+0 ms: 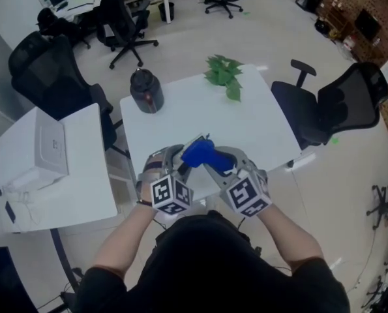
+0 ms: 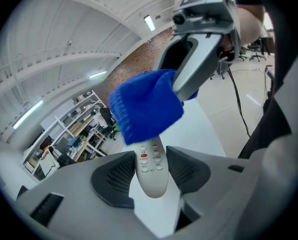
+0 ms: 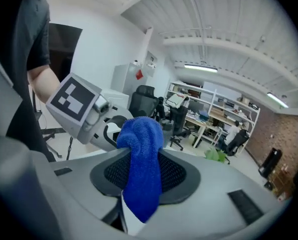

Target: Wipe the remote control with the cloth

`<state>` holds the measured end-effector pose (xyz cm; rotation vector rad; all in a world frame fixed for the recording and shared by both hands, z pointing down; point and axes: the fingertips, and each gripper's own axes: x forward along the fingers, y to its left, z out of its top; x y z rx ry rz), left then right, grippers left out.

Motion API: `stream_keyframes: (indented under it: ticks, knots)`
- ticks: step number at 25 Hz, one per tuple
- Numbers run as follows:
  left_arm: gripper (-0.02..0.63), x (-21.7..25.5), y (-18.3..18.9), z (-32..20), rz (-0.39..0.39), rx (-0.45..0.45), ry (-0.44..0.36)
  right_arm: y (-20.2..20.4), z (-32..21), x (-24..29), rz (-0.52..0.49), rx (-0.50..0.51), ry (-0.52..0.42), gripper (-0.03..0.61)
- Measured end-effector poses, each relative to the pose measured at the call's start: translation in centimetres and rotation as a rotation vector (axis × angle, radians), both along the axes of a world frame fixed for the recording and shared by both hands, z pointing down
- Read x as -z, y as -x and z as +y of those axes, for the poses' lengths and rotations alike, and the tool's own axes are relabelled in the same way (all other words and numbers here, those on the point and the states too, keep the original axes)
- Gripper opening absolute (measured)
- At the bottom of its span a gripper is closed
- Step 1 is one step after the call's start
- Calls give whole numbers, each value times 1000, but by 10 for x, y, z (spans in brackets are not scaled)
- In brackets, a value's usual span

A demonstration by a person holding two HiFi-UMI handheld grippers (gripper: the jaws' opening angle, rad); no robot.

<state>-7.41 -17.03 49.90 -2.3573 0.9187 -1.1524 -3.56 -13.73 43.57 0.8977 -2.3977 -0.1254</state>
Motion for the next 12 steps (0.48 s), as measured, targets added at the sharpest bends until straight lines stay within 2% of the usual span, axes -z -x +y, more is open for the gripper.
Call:
stream_keyframes:
  ticks: [6,12]
  knots:
    - [202,22,8,23,-64,-60,-86,66,31,3,112,121,36,141]
    - [201,33,6,37,-178,-142,-258,65,38,-1,169,143,82,137]
